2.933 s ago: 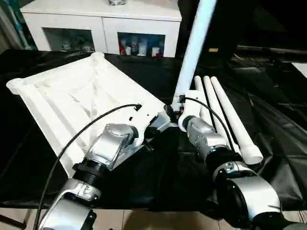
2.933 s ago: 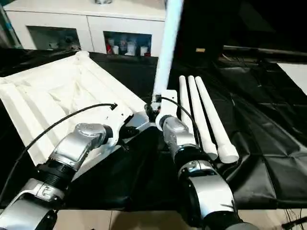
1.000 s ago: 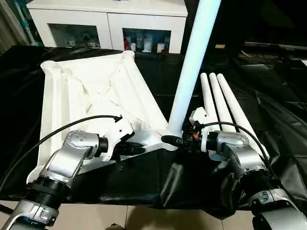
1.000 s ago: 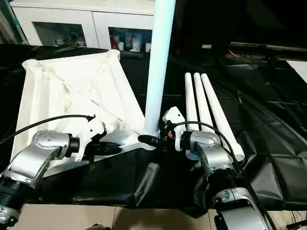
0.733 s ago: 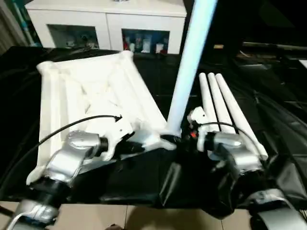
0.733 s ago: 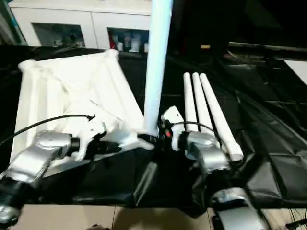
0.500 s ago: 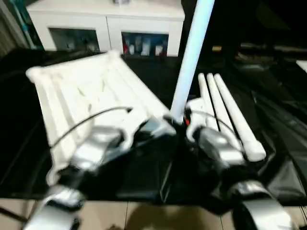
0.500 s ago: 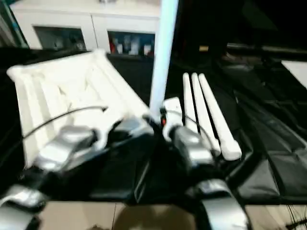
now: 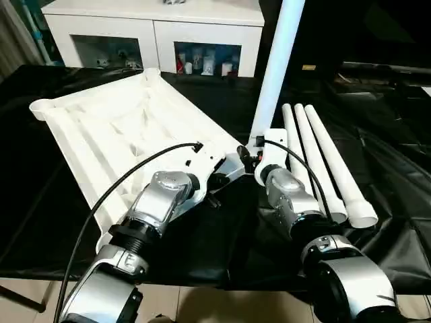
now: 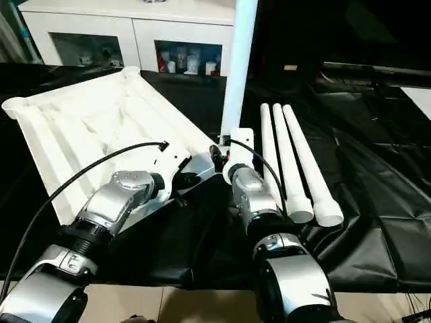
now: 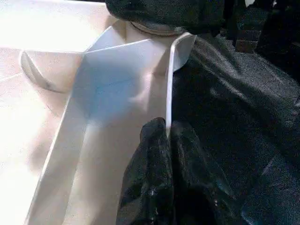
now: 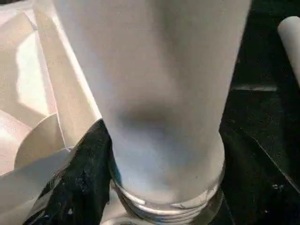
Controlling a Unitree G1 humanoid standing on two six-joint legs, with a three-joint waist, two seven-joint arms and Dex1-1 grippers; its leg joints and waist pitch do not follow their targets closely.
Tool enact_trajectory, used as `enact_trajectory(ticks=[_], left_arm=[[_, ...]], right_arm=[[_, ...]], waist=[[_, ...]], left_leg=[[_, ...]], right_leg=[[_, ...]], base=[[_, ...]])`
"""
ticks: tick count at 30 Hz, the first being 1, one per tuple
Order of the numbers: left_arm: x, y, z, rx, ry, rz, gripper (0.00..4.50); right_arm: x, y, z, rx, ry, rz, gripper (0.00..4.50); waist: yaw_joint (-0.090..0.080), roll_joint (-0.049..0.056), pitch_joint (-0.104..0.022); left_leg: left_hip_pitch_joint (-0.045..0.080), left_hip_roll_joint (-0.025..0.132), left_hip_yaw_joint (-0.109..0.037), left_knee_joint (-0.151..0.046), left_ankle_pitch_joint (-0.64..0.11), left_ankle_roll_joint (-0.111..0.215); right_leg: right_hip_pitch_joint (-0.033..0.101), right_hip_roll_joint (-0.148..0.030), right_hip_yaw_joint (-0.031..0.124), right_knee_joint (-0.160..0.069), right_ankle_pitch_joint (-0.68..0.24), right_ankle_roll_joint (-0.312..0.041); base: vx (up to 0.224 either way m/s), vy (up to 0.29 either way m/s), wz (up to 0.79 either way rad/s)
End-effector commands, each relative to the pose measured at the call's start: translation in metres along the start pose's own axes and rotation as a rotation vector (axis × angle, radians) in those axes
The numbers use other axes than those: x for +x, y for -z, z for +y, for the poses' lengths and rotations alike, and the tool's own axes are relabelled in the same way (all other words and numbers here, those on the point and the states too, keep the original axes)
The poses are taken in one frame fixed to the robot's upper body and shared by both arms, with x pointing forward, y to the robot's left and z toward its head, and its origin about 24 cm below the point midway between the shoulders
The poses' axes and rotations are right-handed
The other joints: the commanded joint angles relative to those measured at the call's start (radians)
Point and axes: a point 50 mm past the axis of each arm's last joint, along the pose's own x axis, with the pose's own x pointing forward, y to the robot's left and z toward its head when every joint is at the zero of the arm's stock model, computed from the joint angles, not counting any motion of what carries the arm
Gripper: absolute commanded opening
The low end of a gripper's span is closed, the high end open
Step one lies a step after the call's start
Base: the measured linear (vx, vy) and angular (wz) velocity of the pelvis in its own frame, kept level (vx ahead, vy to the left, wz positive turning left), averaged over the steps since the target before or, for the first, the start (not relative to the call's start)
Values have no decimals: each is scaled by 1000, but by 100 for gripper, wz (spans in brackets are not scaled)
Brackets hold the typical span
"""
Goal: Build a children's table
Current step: Rotate leg to tighten
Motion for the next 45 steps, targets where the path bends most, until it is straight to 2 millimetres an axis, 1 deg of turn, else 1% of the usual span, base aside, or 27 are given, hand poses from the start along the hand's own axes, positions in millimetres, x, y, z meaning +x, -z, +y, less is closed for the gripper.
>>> enact_trajectory(ticks=[1, 2, 3, 4, 5, 6, 7, 8, 9, 10, 11, 13, 14, 15, 17, 19, 20, 21, 23, 25, 26, 30, 32, 39, 42, 44, 45], left_arm=[[-4, 1, 8, 26, -48, -3, 0], [-7, 2, 8, 34, -28, -1, 0], [-10, 3, 9, 41, -16, 2, 0], [-10, 3, 9, 41, -16, 2, 0], [-14, 5, 11, 47, 0, 4, 0], [-16, 5, 11, 50, 11, 3, 0], [-20, 6, 12, 68, 32, -5, 0], [-22, 7, 13, 81, 46, -11, 0], [-25, 8, 14, 80, 58, -6, 0], [-29, 10, 14, 92, 76, -8, 0], [-34, 13, 15, 100, 103, -2, 0], [-37, 15, 15, 104, 126, 0, 0], [-41, 16, 14, 114, 161, -6, 0], [-45, 18, 13, 129, 197, -7, 0], [-49, 19, 13, 140, 223, -8, 0], [-59, 23, 10, 155, 317, -7, 0], [-61, 23, 9, 153, 332, -3, 0], [-65, 24, 8, 160, 361, -1, 0], [-69, 25, 7, 170, 397, -1, 0], [-71, 26, 7, 172, 410, 5, 0], [-72, 26, 7, 172, 414, 8, 0], [-75, 26, 8, 176, 417, 11, 0], [-75, 26, 8, 176, 417, 11, 0], [-77, 26, 9, 174, 422, 12, 0], [-77, 27, 9, 173, 422, 12, 0], [-77, 27, 9, 174, 423, 13, 0], [-77, 27, 9, 174, 423, 13, 0]], right_arm=[[-1, 8, 41, 27, -276, 5, 346], [-2, 4, 38, 23, -319, -10, 348], [-4, 2, 35, 15, -348, -17, 356], [-4, 2, 35, 15, -348, -17, 369], [-6, -1, 30, -11, -379, -23, 390], [-7, -2, 27, -26, -394, -26, 390], [-9, -3, 20, -72, -417, -14, 401], [-11, -3, 16, -103, -433, -4, 401], [-14, -3, 10, -134, -468, 8, 401], [-18, -3, 6, -155, -505, 21, 401], [-24, -4, -2, -186, -555, 31, 401], [-27, -6, -8, -205, -578, 33, 401], [-31, -7, -12, -219, -602, 33, 401], [-35, -10, -18, -242, -626, 35, 401], [-37, -11, -21, -259, -645, 38, 401], [-44, -14, -27, -294, -697, 51, 401], [-45, -15, -28, -302, -710, 53, 401], [-48, -15, -28, -315, -743, 63, 401], [-52, -16, -28, -328, -791, 75, 401], [-56, -16, -26, -345, -843, 91, 401], [-58, -16, -26, -353, -863, 99, 401], [-61, -13, -28, -417, -897, 142, 401], [-61, -13, -28, -423, -897, 145, 401], [-60, -17, -29, -419, -887, 143, 401], [-60, -17, -29, -417, -889, 146, 367], [-60, -17, -29, -413, -890, 148, 364], [-60, -16, -29, -414, -890, 149, 353]], waist=[[-1, -3, -50], [-1, -5, -50], [-4, -6, -49], [-13, -4, -50], [-18, 0, -52], [-19, -2, -54], [-22, -2, -57], [-21, -2, -57], [-22, -1, -59], [-18, 0, -63], [-19, -2, -62], [-15, -3, -59], [-14, -2, -58], [-14, 0, -55], [-13, 0, -53], [-9, 4, -50], [-7, 4, -49], [-5, 5, -47], [2, 6, -47], [5, 6, -47], [10, 5, -48], [12, 0, -49], [14, 0, -49], [15, -1, -52], [16, 0, -52], [16, 0, -52], [16, 0, -52]], left_leg=[[17, 33, -8, -74, -181, 53], [15, 32, -8, -73, -179, 61], [9, 32, -9, -74, -173, 73], [3, 32, -13, -75, -147, 78], [7, 31, -12, -72, -129, 80], [8, 32, -12, -69, -117, 85], [7, 32, -11, -64, -81, 102], [8, 31, -11, -62, -65, 111], [7, 30, -9, -57, -38, 133], [7, 29, -8, -51, -10, 152], [4, 30, -7, -50, 3, 170], [7, 33, -6, -50, -15, 177], [8, 33, -6, -51, -22, 175], [9, 36, -6, -54, -58, 164], [11, 38, -6, -57, -80, 152], [15, 41, -6, -61, -111, 126], [15, 41, -6, -61, -118, 121], [18, 42, -4, -63, -124, 113], [19, 40, -3, -63, -130, 101], [18, 41, -3, -63, -125, 98], [19, 40, -3, -62, -121, 96], [16, 37, -2, -60, -112, 95], [16, 37, -2, -60, -109, 94], [16, 35, -2, -55, -76, 108], [15, 36, -3, -55, -77, 109], [15, 36, -3, -55, -82, 106], [16, 36, -3, -56, -84, 104]], right_leg=[[34, -58, 34, -72, -29, -205], [36, -57, 33, -73, -20, -205], [39, -58, 33, -71, -4, -205], [45, -57, 30, -66, 21, -209], [42, -56, 28, -64, 49, -224], [43, -56, 28, -63, 73, -233], [44, -55, 29, -55, 137, -254], [44, -53, 28, -55, 164, -263], [43, -51, 29, -48, 221, -280], [44, -50, 28, -44, 277, -288], [43, -49, 27, -41, 310, -299], [41, -51, 27, -43, 297, -304], [41, -51, 27, -44, 283, -306], [38, -53, 27, -49, 223, -307], [38, -52, 28, -52, 183, -307], [33, -52, 29, -54, 125, -305], [33, -52, 29, -54, 115, -303], [30, -50, 31, -56, 104, -299], [29, -49, 31, -55, 101, -294], [29, -49, 32, -54, 112, -286], [31, -49, 32, -53, 119, -283], [31, -50, 33, -52, 128, -284], [31, -51, 33, -52, 122, -281], [32, -48, 32, -46, 167, -288], [33, -49, 31, -46, 159, -289], [33, -49, 31, -47, 152, -288], [33, -49, 31, -46, 149, -289]], base=[[0, 0, 0], [0, 0, 0], [0, 0, 0], [0, 0, 0], [0, 0, 0], [0, 0, 0], [0, 0, 0], [0, 0, 0], [0, 0, 0], [0, 0, 0], [0, 0, 0], [0, 0, 0], [0, 0, 0], [0, 0, 0], [0, 0, 0], [0, 0, 0], [0, 0, 0], [0, 0, 0], [0, 0, 0], [0, 0, 0], [0, 0, 0], [0, 0, 0], [0, 0, 0], [0, 0, 0], [0, 0, 0], [0, 0, 0], [0, 0, 0]])
